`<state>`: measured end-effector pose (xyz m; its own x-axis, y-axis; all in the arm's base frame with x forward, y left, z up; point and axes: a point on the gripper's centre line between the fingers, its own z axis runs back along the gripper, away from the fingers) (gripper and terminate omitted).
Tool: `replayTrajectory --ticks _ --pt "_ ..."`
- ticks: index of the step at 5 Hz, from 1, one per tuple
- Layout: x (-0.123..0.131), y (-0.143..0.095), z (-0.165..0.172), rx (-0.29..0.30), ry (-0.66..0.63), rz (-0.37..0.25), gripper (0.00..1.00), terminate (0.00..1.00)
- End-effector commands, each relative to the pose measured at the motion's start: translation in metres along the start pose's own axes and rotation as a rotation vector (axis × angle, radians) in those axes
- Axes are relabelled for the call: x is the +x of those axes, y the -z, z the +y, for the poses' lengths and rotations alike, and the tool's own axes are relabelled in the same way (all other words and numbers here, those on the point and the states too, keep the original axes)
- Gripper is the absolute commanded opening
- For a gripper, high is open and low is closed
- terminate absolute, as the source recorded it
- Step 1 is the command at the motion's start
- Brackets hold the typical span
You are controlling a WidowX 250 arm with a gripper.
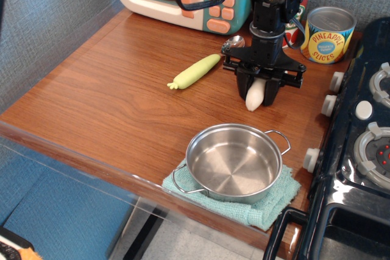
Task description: Move the mushroom to the front left corner of the table
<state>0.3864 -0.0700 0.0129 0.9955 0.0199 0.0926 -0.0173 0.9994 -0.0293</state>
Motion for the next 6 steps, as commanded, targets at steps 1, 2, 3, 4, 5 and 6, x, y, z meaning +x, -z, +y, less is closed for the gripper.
replayTrajectory --ticks 1,2,3,4,5,6 --pt "-0.02 -0.081 0.044 -0.138 0.05 -0.222 0.0 0.0" --pt "-0.051 -0.082 0.089 -0.103 0.165 -0.182 0.0 0.0" --pt "-0.082 -0.087 0.131 -0.036 0.212 -0.155 0.0 0.0" --pt "-0.103 -0.093 0.165 0.084 0.193 -0.091 0.0 0.0" --pt "-0.117 -0.096 0.197 0.157 0.121 -0.099 0.0 0.0" --pt "-0.121 -0.086 0.216 0.184 0.099 -0.069 0.0 0.0"
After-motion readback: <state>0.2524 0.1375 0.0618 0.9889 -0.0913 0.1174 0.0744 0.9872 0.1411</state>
